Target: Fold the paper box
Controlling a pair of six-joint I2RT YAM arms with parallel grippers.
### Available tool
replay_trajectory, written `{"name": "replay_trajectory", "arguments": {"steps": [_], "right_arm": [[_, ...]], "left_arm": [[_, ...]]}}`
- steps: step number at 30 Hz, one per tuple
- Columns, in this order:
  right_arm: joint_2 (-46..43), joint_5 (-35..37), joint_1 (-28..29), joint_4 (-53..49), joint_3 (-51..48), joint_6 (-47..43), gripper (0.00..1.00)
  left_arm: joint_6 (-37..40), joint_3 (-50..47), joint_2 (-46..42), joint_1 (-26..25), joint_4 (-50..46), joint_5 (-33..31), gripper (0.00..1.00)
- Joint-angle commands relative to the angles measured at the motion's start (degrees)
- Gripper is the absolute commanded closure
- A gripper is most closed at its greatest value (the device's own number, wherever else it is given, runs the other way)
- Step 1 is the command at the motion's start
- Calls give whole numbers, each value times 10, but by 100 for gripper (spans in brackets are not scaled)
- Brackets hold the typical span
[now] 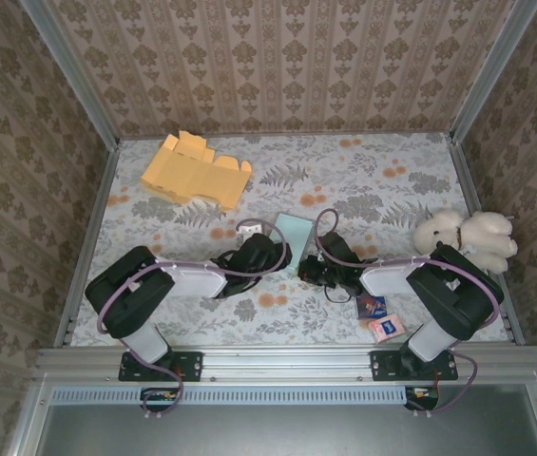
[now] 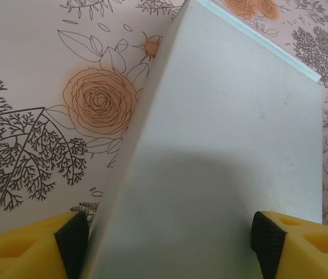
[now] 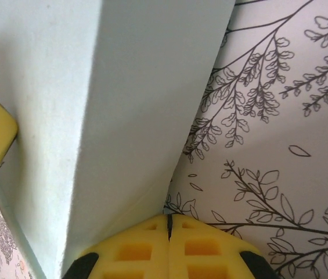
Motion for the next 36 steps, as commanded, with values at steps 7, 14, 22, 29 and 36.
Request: {"name": "replay_trajectory", "arguments": {"steps": [7, 14, 22, 29, 36], "right_arm": [[-12, -41, 0, 7, -26, -29, 100], [-65, -36, -28, -41, -41, -52, 100], [-101, -34, -112, -107, -11, -96, 100], [-38, -87, -181, -84, 38, -97, 100], [55, -147, -201, -47, 93, -92, 100]], "left_arm": [[-4, -28, -21, 19, 3, 85, 21], [29, -46, -72, 54, -34, 58, 16], [123, 5, -115, 96, -108, 56, 14], [162, 90, -28, 139, -107, 112, 14], [163, 166, 70, 165, -91, 179, 16]]}}
